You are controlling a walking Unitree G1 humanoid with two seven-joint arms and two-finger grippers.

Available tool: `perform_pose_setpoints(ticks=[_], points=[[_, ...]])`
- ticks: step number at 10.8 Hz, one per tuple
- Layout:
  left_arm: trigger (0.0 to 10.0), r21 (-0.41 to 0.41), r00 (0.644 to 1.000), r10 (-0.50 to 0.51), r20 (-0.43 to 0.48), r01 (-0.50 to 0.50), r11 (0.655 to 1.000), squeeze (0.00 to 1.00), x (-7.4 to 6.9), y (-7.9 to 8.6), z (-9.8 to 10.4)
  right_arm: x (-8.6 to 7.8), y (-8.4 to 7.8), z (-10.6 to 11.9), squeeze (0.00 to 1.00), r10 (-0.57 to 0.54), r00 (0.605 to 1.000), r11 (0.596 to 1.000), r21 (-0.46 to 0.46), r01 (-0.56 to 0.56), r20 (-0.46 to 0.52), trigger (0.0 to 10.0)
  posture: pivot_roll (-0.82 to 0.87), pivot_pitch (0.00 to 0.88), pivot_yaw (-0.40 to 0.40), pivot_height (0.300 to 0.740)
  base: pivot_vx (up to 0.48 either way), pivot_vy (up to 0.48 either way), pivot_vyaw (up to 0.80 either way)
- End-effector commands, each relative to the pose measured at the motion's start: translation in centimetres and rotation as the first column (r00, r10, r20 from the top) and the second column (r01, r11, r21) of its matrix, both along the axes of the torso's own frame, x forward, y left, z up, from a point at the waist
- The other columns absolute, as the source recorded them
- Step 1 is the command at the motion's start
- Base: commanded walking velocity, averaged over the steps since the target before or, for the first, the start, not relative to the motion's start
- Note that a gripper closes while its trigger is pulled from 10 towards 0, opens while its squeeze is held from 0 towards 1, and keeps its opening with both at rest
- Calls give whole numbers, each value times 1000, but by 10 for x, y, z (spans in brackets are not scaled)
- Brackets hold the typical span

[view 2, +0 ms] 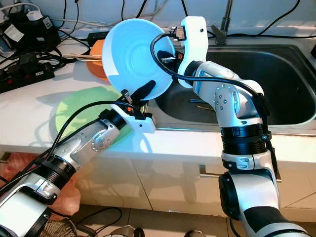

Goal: Kitchen organization

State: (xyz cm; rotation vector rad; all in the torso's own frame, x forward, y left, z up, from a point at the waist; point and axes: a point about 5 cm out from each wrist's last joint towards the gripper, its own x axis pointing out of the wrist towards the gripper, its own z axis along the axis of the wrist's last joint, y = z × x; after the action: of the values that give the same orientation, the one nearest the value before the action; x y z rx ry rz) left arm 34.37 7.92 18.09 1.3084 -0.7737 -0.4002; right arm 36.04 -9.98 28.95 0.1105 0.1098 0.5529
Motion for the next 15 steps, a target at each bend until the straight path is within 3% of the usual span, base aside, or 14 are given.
perform_pose_setpoints(ticks=[1, 7, 9, 10, 12, 13, 15], points=[[10000, -152, 998, -33, 50, 41, 988, 1000, -8, 3, 9, 5, -25, -10, 0, -102, 994, 995, 9, 103, -48, 0, -2, 105, 72, 740, 0, 0, 0], [10000, -188, 992, -81, 92, 97, 977, 1000, -14, 0, 16, 5, -27, -10, 0, -105, 993, 994, 40, 107, -45, 0, -6, 103, 69, 740, 0, 0, 0], [10000, -286, 977, -178, 115, 204, 936, 1000, -23, -5, 30, 12, -35, -10, 0, -171, 984, 982, 73, 174, -45, 0, -1, 104, 69, 740, 0, 0, 0], [10000, -296, 975, -193, 113, 218, 930, 1000, -25, -6, 33, 14, -37, -11, 0, -185, 982, 979, 73, 188, -44, 0, 3, 105, 67, 740, 0, 0, 0], [10000, -384, 953, -282, 107, 301, 873, 1000, -38, -15, 49, 25, -56, -19, 0, -299, 954, 952, 55, 301, -38, 0, 7, 106, 68, 740, 0, 0, 0], [10000, -402, 952, -286, 104, 304, 864, 1000, -39, -15, 52, 26, -59, -20, 0, -315, 948, 947, 53, 317, -39, 0, 7, 106, 68, 740, 0, 0, 0], [10000, -494, 958, -288, 9, 255, 831, 1000, -34, -12, 57, 34, -77, -29, 0, -390, 921, 921, -8, 390, -13, 0, 13, 109, 66, 740, 0, 0, 0]])
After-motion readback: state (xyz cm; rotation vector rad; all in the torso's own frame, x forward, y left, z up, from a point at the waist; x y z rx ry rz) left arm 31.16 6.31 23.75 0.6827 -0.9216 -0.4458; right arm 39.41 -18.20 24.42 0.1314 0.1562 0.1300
